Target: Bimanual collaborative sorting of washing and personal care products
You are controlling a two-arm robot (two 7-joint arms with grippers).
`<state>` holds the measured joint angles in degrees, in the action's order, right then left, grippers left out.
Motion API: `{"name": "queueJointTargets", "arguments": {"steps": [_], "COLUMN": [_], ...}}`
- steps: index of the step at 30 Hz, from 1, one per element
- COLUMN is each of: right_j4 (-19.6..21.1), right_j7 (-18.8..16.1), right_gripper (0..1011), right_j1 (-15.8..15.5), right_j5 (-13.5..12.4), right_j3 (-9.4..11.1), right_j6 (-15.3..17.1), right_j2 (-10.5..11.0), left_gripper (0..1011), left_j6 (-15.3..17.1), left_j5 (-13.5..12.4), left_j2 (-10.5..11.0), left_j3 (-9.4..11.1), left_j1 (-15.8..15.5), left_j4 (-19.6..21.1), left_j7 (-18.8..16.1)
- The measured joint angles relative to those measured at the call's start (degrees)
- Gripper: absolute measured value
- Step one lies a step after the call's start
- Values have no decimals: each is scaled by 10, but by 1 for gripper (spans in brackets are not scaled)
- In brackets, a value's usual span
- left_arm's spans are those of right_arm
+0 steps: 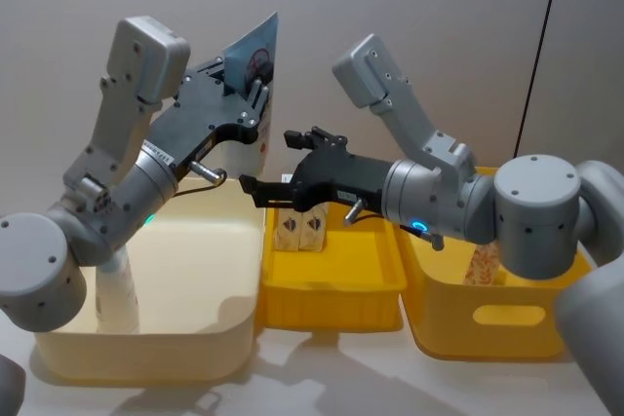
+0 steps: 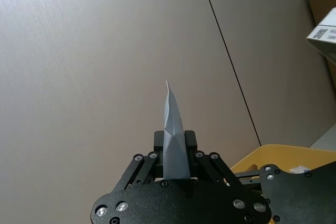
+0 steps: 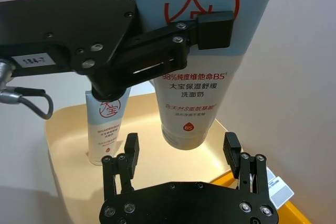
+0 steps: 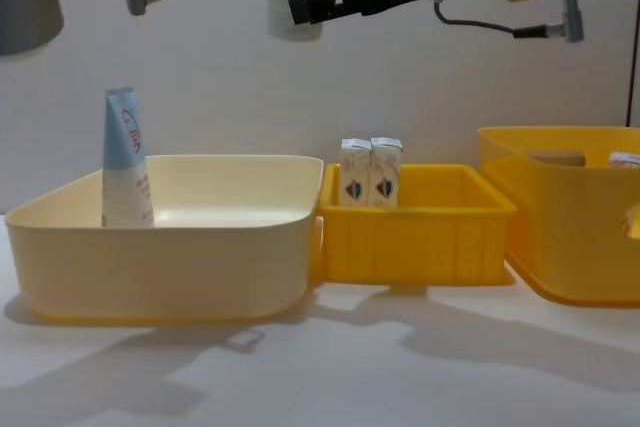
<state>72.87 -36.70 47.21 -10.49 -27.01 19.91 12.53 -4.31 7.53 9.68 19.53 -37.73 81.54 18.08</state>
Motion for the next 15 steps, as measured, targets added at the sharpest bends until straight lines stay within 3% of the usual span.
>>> {"name": "queueJointTargets", "arguments": {"steps": [15], "right_j4": [-13], "right_j7": [18], "right_gripper": [1001], "right_j1": [4], "right_j5": [-8], "right_j3": [2], "right_j6": [0], "right_j2": [-7], "left_gripper": [221], "left_j6": [5], "left_j5": [4], "left_j2": [1], "left_j3": [8], "left_j1": [2], "left_j4": [8], "left_j7": [4]}}
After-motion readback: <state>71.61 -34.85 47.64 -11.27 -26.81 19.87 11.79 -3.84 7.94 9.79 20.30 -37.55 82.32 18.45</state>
